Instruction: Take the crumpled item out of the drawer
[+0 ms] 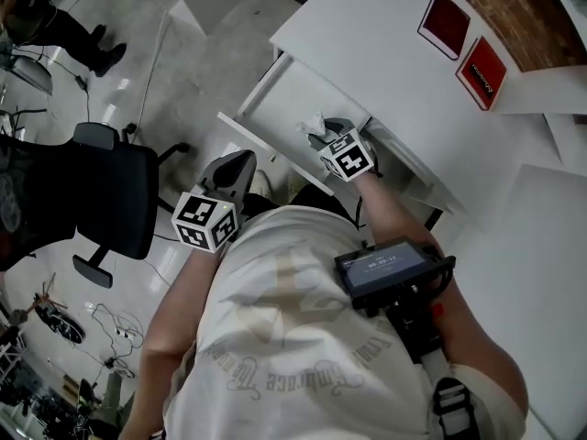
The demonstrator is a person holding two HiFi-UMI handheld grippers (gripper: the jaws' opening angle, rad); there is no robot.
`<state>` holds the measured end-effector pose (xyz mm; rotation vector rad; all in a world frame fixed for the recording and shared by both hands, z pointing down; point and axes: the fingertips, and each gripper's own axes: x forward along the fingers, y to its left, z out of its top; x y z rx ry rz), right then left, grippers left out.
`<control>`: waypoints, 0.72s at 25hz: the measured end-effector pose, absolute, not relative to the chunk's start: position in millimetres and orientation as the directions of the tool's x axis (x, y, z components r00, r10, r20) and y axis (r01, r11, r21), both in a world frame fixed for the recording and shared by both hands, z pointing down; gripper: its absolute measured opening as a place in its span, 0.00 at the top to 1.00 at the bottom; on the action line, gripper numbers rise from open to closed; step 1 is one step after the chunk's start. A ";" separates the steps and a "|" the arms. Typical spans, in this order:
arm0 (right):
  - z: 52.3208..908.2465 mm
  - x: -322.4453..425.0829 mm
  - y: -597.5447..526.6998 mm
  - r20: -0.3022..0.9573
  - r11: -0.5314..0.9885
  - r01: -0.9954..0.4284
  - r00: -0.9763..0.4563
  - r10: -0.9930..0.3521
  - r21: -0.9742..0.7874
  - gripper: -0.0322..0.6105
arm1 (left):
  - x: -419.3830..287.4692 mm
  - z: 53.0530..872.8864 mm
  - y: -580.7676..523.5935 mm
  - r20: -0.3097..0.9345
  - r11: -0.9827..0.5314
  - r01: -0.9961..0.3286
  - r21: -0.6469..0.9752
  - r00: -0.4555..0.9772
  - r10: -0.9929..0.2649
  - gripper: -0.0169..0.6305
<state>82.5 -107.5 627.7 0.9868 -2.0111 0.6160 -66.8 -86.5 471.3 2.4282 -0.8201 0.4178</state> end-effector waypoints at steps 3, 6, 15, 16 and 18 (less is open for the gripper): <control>616.7 80.9 -107.9 0.806 0.570 -0.818 -0.389 -0.446 -0.079 0.64 | -63.5 469.9 -89.6 0.437 -0.684 -0.617 0.389 0.777 -0.453 0.93; 607.5 83.9 -107.8 0.795 0.552 -0.830 -0.385 -0.468 -0.078 0.64 | -56.3 466.6 -94.6 0.423 -0.707 -0.592 0.386 0.795 -0.435 0.93; 580.5 85.9 -107.4 0.761 0.522 -0.848 -0.395 -0.514 -0.088 0.65 | -43.7 461.1 -100.3 0.407 -0.749 -0.543 0.380 0.825 -0.392 0.93; 576.9 86.4 -108.8 0.756 0.516 -0.852 -0.395 -0.522 -0.089 0.65 | -42.6 460.1 -102.3 0.405 -0.753 -0.538 0.378 0.828 -0.388 0.93; 570.1 87.3 -111.9 0.743 0.504 -0.859 -0.398 -0.538 -0.095 0.65 | -40.4 459.1 -105.1 0.403 -0.762 -0.528 0.374 0.833 -0.380 0.93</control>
